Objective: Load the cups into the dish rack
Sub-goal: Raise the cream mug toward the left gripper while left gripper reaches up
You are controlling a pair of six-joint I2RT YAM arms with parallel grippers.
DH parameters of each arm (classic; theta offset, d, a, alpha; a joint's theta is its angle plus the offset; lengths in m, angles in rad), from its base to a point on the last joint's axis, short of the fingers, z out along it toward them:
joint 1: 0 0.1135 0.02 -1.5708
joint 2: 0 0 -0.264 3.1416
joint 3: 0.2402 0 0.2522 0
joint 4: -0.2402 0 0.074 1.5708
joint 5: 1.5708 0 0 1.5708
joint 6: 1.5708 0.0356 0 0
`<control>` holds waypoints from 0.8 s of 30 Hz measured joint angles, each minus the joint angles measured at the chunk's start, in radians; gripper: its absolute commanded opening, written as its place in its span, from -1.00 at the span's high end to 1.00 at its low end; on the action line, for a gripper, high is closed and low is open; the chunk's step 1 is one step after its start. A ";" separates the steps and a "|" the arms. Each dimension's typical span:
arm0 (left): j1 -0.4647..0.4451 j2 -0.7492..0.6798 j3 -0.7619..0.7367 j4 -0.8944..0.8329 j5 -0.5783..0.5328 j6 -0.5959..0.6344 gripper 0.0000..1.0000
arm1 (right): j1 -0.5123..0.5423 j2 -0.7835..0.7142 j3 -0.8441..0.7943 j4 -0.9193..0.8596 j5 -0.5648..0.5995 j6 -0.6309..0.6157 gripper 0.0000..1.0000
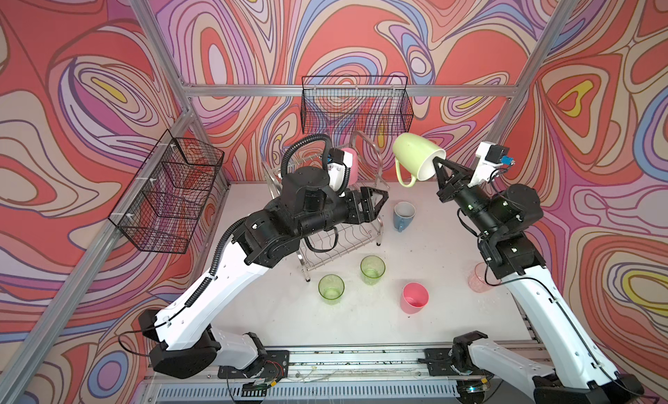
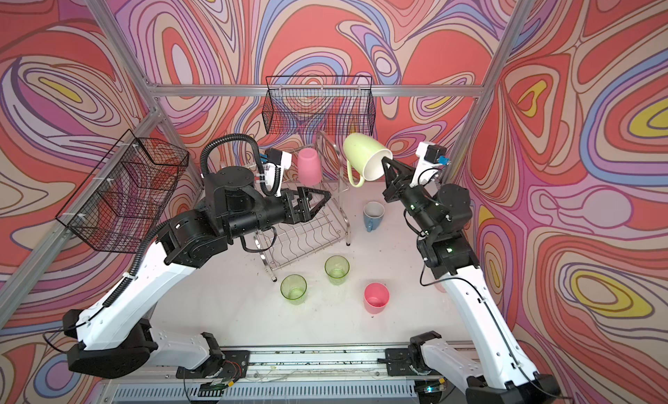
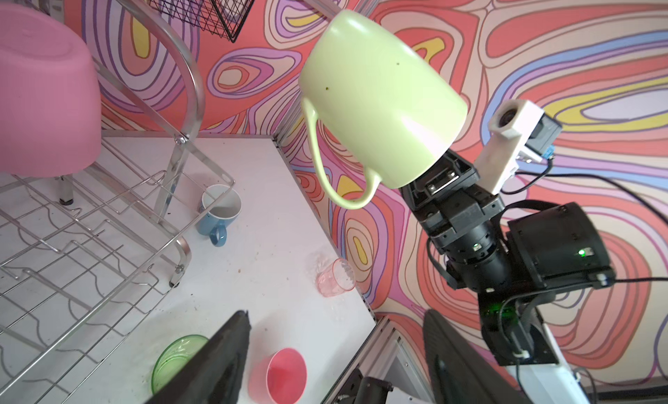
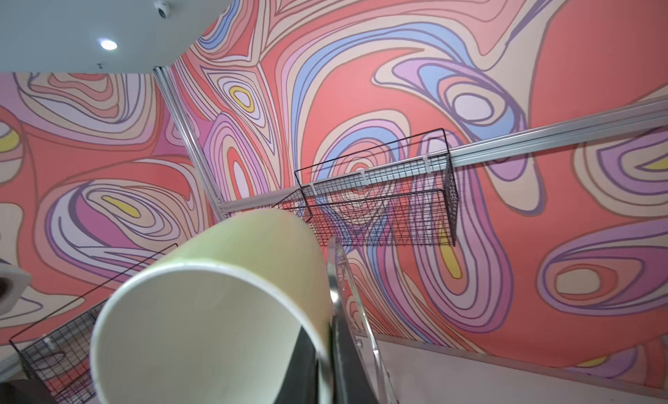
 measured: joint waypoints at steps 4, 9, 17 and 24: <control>0.045 0.000 -0.037 0.086 0.018 -0.049 -0.52 | 0.000 0.062 -0.015 0.129 -0.040 0.095 1.00; 0.102 0.022 -0.048 0.163 0.055 -0.084 -0.50 | 0.000 0.114 -0.015 0.242 -0.059 0.224 1.00; 0.149 0.056 -0.059 0.290 0.119 -0.124 -0.47 | 0.000 0.142 -0.018 0.360 -0.074 0.378 1.00; 0.163 0.093 -0.061 0.381 0.165 -0.152 -0.47 | 0.000 0.143 -0.032 0.383 -0.075 0.458 1.00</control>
